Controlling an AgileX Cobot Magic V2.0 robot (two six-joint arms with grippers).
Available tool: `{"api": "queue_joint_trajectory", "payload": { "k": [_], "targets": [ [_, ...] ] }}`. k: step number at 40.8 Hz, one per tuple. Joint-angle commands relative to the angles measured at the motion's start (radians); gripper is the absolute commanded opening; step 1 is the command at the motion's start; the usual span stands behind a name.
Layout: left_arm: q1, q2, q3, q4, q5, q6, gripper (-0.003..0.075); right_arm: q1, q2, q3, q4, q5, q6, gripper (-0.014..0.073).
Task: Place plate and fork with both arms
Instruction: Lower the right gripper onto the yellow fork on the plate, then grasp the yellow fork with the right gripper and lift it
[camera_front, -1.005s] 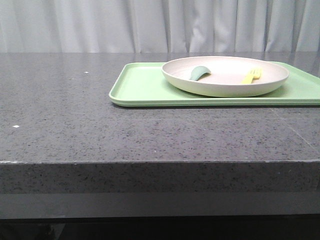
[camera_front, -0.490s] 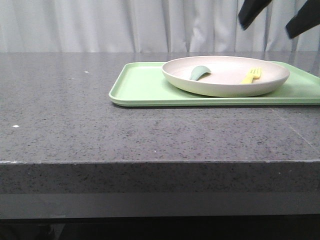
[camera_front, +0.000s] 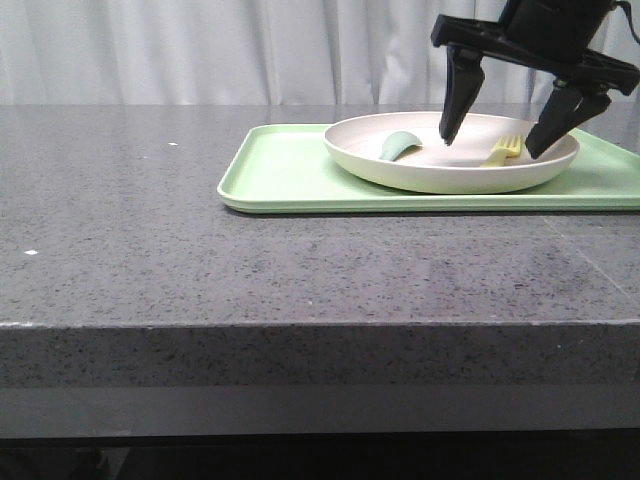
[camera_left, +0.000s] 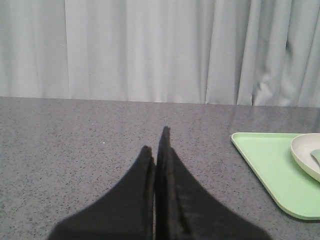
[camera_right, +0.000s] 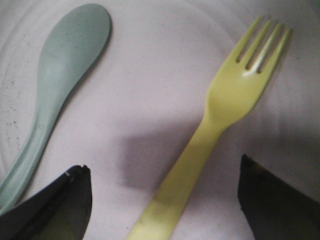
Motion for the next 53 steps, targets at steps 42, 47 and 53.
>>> {"api": "queue_joint_trajectory", "payload": {
  "k": [42,47,53],
  "targets": [
    [0.001,0.011,-0.027,0.001,-0.09,-0.005,-0.0018,-0.018,-0.053,-0.166,-0.002,0.084,-0.002,-0.0051],
    [0.001,0.011,-0.027,0.001,-0.09,-0.005,-0.0018,-0.071,-0.08,-0.212,-0.002,0.144,-0.025,-0.0051],
    [0.001,0.011,-0.027,0.001,-0.09,-0.005,-0.0018,-0.16,-0.091,-0.216,-0.003,0.186,-0.089,-0.0051]
  ]
}}
